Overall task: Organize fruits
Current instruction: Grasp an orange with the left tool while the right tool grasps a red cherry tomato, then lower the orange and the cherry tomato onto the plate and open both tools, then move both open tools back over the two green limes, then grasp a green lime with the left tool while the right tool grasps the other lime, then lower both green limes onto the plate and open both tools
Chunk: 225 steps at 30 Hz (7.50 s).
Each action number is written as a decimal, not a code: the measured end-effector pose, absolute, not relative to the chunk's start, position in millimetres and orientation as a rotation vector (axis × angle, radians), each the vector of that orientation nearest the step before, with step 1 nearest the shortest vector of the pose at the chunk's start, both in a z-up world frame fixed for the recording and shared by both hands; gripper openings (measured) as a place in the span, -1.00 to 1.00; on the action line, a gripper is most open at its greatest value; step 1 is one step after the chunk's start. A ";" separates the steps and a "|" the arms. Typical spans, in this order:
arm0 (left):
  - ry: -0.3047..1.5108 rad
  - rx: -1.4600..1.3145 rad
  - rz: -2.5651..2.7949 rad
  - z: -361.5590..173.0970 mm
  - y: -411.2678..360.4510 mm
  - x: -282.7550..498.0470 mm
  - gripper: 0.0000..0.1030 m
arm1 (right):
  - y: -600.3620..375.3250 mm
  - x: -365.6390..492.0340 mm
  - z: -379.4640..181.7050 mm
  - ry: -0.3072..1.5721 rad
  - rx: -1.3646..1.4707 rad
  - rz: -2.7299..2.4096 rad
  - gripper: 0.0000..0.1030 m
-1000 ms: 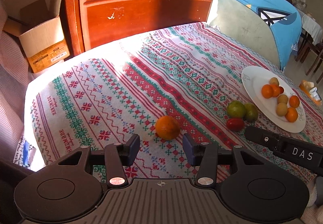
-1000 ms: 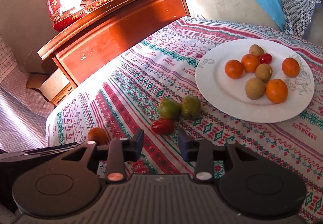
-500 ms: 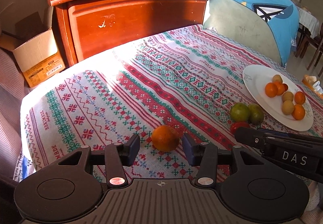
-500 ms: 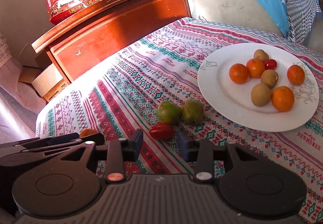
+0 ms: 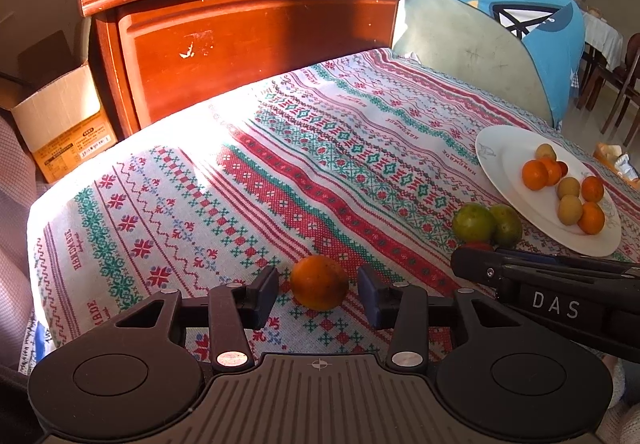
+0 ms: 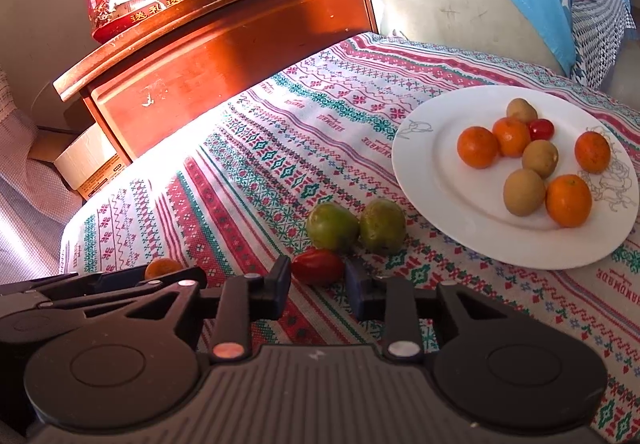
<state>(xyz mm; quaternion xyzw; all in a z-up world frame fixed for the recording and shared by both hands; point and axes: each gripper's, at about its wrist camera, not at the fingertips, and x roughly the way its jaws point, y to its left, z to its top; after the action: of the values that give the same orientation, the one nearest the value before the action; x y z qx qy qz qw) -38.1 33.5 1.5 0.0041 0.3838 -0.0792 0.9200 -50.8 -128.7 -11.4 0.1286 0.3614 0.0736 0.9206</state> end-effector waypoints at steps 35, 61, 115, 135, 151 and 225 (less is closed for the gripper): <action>0.775 0.046 -0.221 1.7 21.9 -46.5 -0.52 | -145.9 -67.6 0.3 0.704 0.286 0.127 -0.45; 0.671 0.008 -0.569 87.6 -56.1 22.2 -0.52 | -280.3 -42.3 50.3 0.648 0.492 -0.056 -0.45; 0.779 -0.082 -0.490 80.6 -54.8 59.5 -0.01 | -238.9 -42.4 33.7 0.687 0.390 0.101 -0.28; 0.820 -0.077 -0.366 59.9 -5.3 36.8 0.16 | -188.6 -36.3 7.3 0.791 0.339 0.249 -0.28; 0.844 -0.101 -0.358 56.9 11.5 37.6 0.16 | -180.0 -15.8 -9.7 0.818 0.337 0.220 -0.48; 0.686 0.071 -0.523 45.1 -46.1 8.7 -0.45 | -238.6 -50.3 39.0 0.666 0.379 0.125 -0.46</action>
<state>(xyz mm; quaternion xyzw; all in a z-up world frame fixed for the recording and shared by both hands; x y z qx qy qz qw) 8.7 -46.1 45.1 0.0345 0.3324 -0.2535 0.9078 -50.3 -238.6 39.0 0.1848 0.3249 0.0610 0.9255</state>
